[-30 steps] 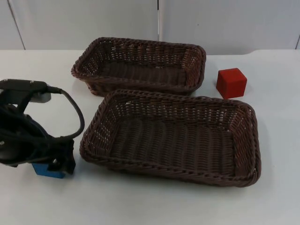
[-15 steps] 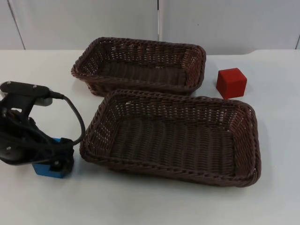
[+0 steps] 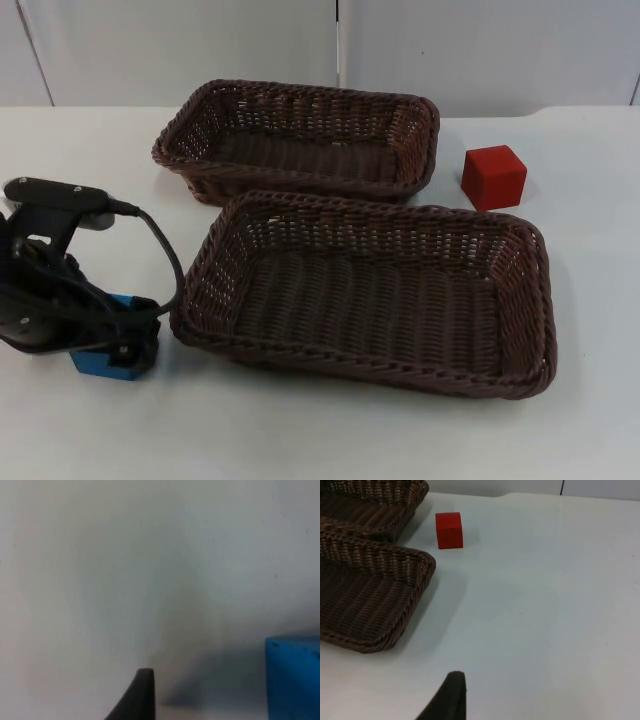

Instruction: Pick up one cube with the left hand and place it into the upper basket. Pick up one cube with the right hand and place it into the lower basket.

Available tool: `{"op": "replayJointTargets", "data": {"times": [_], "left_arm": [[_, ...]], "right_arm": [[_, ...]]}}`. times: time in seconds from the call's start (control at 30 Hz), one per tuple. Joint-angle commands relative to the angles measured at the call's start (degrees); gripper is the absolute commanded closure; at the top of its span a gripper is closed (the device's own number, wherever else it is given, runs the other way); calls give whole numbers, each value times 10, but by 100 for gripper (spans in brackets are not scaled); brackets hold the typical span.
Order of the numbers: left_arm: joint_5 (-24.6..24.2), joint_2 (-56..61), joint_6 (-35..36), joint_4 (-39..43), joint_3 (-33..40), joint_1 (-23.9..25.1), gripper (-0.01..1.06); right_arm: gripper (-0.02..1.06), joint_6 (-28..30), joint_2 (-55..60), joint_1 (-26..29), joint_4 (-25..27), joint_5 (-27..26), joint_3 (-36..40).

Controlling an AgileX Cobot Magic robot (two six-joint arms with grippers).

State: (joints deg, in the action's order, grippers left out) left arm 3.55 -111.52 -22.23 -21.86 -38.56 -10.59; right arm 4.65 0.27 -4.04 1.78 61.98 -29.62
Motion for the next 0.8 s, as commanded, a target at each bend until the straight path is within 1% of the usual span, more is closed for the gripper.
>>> {"op": "replayJointTargets", "data": {"times": [0.0,0.03,0.13,0.23,0.27,0.37,0.43,0.57,0.77], "left_arm": [[3,-5,2,-4,-1,-4,29],[3,-5,2,-4,-1,-4,29],[-14,1,2,-22,-1,-4,70],[-41,18,2,-20,-1,-4,105],[-41,18,2,-20,-1,-4,105],[-79,51,2,-20,-1,-4,105],[-83,55,2,-20,-1,-4,105],[-120,110,8,-19,-1,-4,105],[-144,184,17,-22,-1,-4,105]], "right_arm": [[-1,1,-3,3,-1,-1,0],[-1,1,-3,3,-1,-1,0],[-1,1,-3,3,-1,-1,0],[-1,1,-3,3,-1,-1,0],[-1,1,-3,3,-1,-1,0],[-1,1,-3,3,-1,-1,0],[-1,1,-3,3,-1,-1,0],[-1,1,-3,3,-1,-1,0],[-1,2,-3,3,-1,-1,0]]}}
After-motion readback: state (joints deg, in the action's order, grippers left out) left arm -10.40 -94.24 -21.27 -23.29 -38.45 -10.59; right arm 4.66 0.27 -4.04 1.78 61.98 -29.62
